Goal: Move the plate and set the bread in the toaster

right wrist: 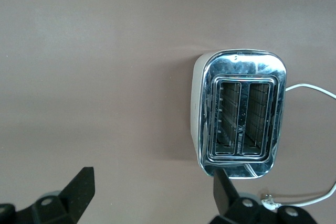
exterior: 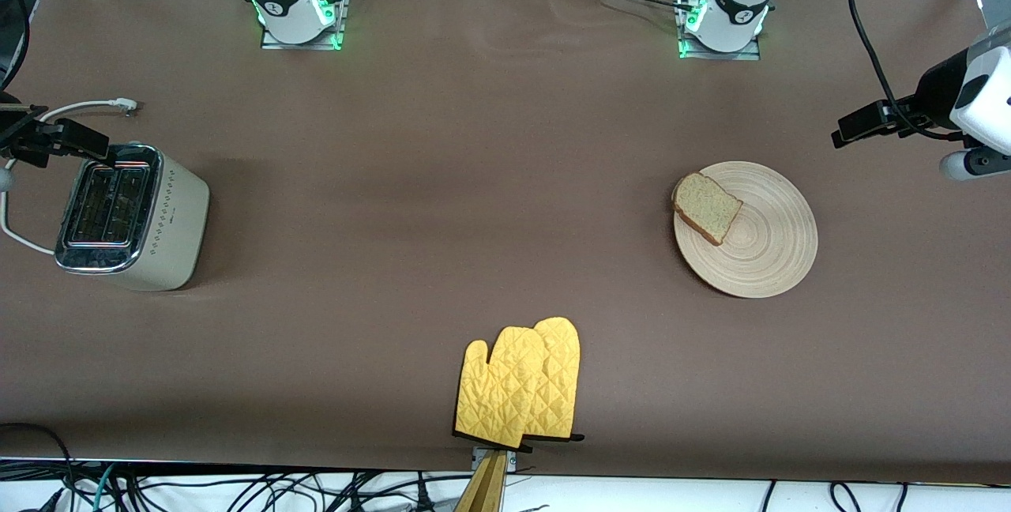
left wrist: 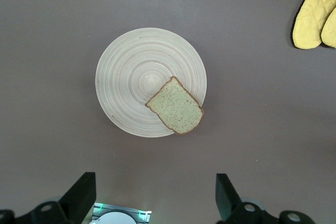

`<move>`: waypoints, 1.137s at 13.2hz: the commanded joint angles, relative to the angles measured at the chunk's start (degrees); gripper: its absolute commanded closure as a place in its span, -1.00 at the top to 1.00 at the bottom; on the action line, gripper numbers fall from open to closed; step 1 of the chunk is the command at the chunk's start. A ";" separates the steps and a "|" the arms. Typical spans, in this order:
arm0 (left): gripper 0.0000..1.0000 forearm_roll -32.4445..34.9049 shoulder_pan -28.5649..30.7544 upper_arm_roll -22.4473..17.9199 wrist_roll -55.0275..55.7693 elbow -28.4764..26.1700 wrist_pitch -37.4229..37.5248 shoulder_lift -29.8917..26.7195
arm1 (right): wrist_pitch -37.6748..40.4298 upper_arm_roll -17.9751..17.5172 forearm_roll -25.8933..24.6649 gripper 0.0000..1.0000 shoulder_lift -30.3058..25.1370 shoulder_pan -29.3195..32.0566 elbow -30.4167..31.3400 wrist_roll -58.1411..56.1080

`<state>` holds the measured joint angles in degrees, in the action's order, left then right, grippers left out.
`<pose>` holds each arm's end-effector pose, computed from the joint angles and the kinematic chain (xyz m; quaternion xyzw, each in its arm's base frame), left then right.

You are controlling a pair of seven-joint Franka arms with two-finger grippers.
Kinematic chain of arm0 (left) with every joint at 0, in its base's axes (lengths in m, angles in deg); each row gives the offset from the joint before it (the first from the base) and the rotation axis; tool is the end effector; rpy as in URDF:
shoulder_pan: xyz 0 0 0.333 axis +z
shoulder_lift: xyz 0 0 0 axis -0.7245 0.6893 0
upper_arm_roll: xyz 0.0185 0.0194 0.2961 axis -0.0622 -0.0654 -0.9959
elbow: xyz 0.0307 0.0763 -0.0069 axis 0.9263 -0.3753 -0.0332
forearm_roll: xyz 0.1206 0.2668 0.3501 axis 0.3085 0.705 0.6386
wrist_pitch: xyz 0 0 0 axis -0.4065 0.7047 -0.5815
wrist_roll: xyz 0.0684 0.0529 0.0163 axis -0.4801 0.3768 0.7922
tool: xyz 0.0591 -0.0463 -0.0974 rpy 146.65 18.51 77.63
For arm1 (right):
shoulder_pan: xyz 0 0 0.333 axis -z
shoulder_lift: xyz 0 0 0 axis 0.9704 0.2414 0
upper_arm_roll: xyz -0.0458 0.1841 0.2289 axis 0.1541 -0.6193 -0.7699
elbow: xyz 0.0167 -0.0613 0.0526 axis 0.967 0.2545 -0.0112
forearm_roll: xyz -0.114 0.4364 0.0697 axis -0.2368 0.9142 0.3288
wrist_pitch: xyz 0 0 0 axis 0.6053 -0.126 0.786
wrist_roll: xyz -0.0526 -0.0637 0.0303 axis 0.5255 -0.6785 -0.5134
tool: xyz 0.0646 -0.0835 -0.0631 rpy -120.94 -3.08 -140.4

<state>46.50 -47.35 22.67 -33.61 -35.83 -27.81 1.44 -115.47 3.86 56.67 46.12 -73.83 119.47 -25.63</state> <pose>0.6295 -0.0335 0.5834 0.9899 0.1113 -0.0815 0.0331 0.6479 -0.0566 0.5360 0.9996 0.0046 -0.0293 0.0031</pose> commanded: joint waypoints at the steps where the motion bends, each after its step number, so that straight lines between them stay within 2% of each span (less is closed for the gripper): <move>1: 1.00 0.14 0.48 0.33 0.07 -0.35 -0.30 -0.64 | 0.59 -0.39 -0.09 1.00 0.66 0.27 -1.48 0.02; 15: 1.00 0.05 0.75 0.33 0.07 -0.35 -0.30 -0.64 | 0.59 -0.48 -0.18 1.00 0.83 0.35 -1.48 -0.51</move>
<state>46.50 -47.00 22.67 -33.61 -35.83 -27.81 1.44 -115.47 3.84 56.67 46.34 -73.84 119.47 -25.63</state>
